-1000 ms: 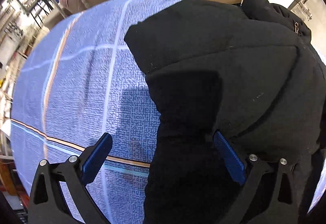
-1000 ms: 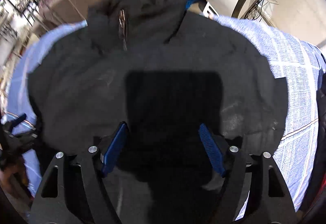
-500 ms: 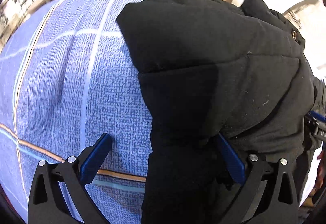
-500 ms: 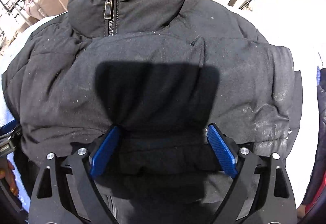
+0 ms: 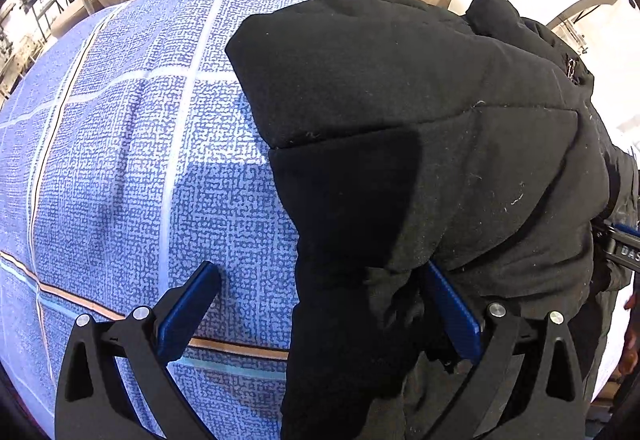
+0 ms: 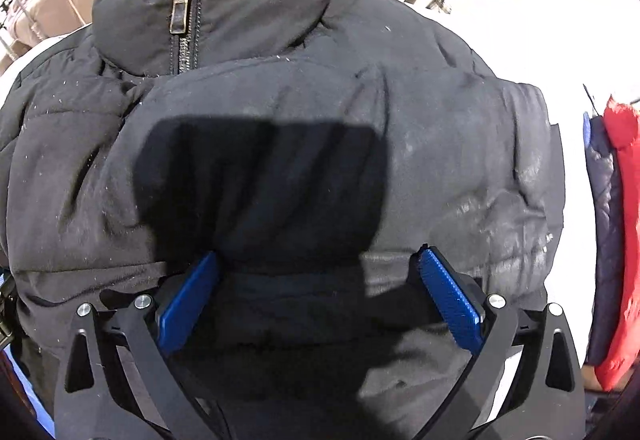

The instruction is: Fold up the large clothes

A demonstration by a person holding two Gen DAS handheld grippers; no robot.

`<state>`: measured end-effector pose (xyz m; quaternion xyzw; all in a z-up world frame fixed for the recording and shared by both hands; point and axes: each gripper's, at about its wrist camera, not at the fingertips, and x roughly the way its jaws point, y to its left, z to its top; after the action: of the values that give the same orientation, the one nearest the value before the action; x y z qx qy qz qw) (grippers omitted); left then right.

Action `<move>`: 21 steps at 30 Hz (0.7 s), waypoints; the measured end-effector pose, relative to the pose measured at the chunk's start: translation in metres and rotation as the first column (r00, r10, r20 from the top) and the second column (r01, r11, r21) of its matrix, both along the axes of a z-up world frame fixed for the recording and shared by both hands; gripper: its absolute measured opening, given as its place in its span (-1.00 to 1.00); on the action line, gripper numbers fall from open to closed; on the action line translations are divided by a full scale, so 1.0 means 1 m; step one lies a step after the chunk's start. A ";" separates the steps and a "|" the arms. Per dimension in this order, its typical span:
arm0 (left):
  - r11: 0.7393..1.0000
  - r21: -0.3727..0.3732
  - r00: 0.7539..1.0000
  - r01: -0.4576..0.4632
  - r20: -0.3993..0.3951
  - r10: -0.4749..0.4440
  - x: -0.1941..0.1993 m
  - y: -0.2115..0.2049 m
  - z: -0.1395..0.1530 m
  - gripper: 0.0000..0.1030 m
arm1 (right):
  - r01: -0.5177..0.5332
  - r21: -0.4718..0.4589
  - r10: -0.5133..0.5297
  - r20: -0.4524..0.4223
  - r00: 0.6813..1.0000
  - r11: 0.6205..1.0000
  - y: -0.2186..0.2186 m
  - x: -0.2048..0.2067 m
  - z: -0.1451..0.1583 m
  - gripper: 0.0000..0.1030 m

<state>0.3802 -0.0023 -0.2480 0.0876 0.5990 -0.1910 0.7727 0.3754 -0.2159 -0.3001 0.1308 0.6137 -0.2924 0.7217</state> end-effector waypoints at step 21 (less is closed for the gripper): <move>0.973 0.155 0.984 -0.171 -0.031 0.178 -0.215 0.177 0.041 0.73 | -0.071 0.297 0.049 0.080 0.996 0.952 0.081 -0.195 0.002 0.90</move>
<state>0.1651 0.1746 -0.2067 0.0889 0.6342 -0.0780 0.7641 0.1809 -0.1348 -0.2985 0.2304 0.6283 -0.1688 0.7237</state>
